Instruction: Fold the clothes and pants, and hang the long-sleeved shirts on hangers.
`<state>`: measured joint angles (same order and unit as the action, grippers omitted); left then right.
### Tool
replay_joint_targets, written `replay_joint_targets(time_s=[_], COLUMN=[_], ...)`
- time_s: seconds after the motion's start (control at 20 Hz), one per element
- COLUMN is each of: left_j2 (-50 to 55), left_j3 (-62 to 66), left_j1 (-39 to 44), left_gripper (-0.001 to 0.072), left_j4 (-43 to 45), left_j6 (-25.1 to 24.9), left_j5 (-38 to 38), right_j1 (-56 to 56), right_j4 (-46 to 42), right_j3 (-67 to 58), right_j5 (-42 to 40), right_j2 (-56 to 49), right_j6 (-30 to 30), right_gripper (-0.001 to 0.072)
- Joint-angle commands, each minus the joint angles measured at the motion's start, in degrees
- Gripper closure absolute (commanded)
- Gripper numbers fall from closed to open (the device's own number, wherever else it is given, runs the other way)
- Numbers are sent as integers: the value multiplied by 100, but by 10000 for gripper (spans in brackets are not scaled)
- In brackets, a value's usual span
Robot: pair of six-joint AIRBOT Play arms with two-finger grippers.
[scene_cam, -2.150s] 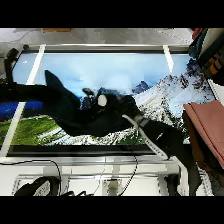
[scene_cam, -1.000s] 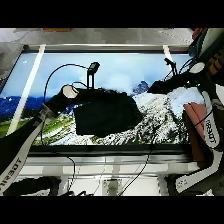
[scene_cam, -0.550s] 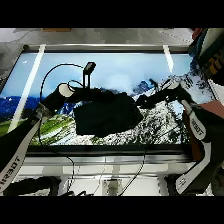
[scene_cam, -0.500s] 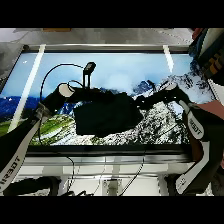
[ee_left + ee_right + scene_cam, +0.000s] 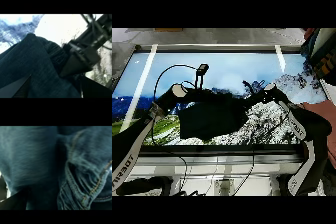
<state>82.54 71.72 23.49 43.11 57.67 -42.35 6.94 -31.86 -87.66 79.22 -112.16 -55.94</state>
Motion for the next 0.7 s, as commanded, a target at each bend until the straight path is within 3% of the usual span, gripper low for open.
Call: replay_joint_targets(time_s=[0.0,0.1,0.2,0.3,0.65], left_j2=[4,4,4,4,-2], left_j3=[0,0,0,0,2], left_j1=[-2,-2,-2,-2,-184], left_gripper=[7,7,7,7,6], left_j4=[485,533,533,531,608], left_j6=[2,0,2,2,0], left_j5=[-46,-59,-61,-61,-55], right_j1=[-111,-142,-57,87,1283], right_j4=[-48,-48,-87,-262,-1692], right_j3=[-326,-376,-378,-376,-376], right_j5=[702,1058,1054,811,-1438], right_j2=[0,0,0,0,0], right_j6=[96,94,-13,-57,-1054], right_gripper=[104,84,11,11,24])
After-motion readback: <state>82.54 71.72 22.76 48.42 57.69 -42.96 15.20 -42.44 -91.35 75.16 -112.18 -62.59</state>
